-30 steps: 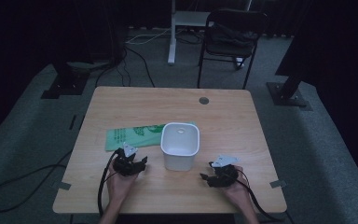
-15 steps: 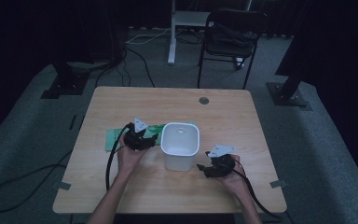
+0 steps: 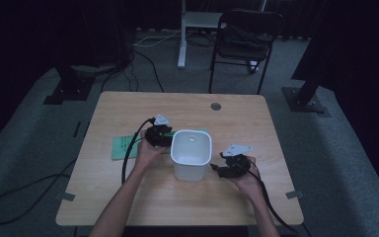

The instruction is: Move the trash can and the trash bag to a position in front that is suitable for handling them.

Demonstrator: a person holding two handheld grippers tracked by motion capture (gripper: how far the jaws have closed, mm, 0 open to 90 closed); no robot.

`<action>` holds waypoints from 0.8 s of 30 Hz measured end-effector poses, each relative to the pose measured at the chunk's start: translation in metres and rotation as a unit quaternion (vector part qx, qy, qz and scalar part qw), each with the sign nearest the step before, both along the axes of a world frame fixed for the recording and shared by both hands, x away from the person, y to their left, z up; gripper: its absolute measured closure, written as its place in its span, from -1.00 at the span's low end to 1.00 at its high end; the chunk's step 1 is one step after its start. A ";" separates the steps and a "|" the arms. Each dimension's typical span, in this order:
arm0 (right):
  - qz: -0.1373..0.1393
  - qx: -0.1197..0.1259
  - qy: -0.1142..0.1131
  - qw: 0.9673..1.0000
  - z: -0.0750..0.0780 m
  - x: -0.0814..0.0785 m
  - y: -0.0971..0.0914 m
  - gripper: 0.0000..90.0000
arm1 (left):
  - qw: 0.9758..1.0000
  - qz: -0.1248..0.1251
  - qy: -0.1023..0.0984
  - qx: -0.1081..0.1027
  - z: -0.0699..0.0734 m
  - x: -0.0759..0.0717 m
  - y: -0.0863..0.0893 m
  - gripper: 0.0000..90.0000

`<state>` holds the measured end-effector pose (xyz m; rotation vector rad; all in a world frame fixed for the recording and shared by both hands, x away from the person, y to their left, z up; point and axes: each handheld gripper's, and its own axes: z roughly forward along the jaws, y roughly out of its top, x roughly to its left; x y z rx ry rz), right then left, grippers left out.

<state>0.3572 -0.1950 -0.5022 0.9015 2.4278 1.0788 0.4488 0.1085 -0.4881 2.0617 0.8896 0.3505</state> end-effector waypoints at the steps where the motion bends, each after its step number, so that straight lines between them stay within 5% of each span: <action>1: -0.004 0.003 0.002 1.000 0.001 0.002 -0.001 -0.17 | 1.000 -0.007 -0.001 -0.001 -0.001 -0.003 -0.001 -0.05; 17: 0.033 -0.011 0.019 0.999 -0.003 -0.010 -0.001 -0.10 | 0.997 -0.066 -0.042 0.021 0.001 -0.067 -0.006 -0.05; 24: 0.014 -0.026 0.025 0.999 -0.009 -0.025 0.002 -0.13 | 0.999 -0.031 -0.034 0.020 0.004 -0.072 0.001 -0.13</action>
